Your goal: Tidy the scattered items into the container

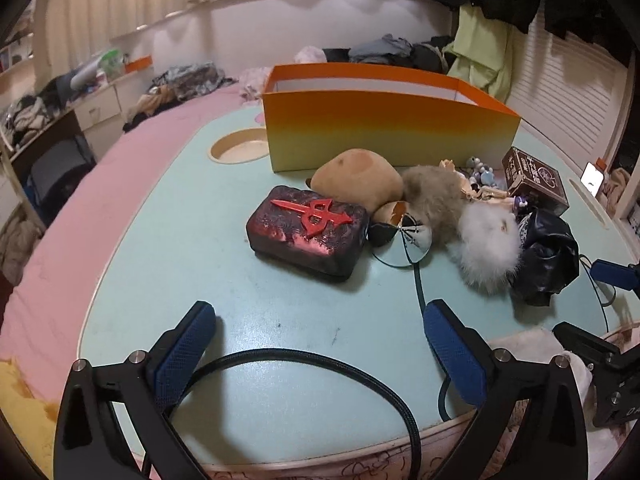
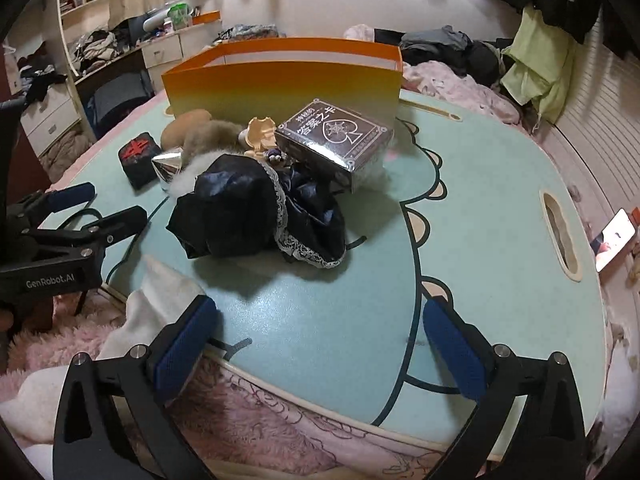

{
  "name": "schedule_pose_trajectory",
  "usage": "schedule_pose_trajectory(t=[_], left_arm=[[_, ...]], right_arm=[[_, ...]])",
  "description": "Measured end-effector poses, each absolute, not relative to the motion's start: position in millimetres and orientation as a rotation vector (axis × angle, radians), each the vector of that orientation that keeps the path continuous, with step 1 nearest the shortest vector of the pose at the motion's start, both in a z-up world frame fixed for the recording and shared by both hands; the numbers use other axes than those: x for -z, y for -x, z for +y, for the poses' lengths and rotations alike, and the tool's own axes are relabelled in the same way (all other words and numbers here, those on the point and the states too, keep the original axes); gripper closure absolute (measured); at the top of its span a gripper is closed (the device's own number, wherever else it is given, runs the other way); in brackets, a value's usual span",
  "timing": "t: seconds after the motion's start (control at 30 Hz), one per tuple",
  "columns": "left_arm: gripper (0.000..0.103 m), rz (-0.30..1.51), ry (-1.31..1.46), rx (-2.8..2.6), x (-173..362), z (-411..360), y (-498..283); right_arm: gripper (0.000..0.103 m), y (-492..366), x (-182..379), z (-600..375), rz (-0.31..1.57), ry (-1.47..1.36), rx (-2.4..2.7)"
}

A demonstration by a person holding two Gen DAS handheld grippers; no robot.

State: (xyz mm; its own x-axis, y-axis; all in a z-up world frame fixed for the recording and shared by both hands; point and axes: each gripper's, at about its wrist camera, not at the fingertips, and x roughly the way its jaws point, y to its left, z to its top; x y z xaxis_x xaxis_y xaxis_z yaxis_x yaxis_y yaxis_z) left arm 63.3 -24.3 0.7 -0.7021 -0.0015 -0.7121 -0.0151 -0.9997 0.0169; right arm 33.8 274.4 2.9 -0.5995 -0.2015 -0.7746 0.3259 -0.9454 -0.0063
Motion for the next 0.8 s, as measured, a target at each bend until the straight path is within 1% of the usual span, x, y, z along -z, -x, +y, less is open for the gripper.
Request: schedule_pose_trajectory(t=[0.3,0.8], left_arm=[[0.0,0.042,1.143,-2.915,0.0,-23.3,-66.2],[0.0,0.058,1.117,-2.913,-1.9,-12.5,-71.9]], right_arm=[[0.0,-41.4,-2.3,274.1,0.203,-1.176,2.578],[0.0,-45.5,-3.5,274.6,0.189,-1.124,2.593]])
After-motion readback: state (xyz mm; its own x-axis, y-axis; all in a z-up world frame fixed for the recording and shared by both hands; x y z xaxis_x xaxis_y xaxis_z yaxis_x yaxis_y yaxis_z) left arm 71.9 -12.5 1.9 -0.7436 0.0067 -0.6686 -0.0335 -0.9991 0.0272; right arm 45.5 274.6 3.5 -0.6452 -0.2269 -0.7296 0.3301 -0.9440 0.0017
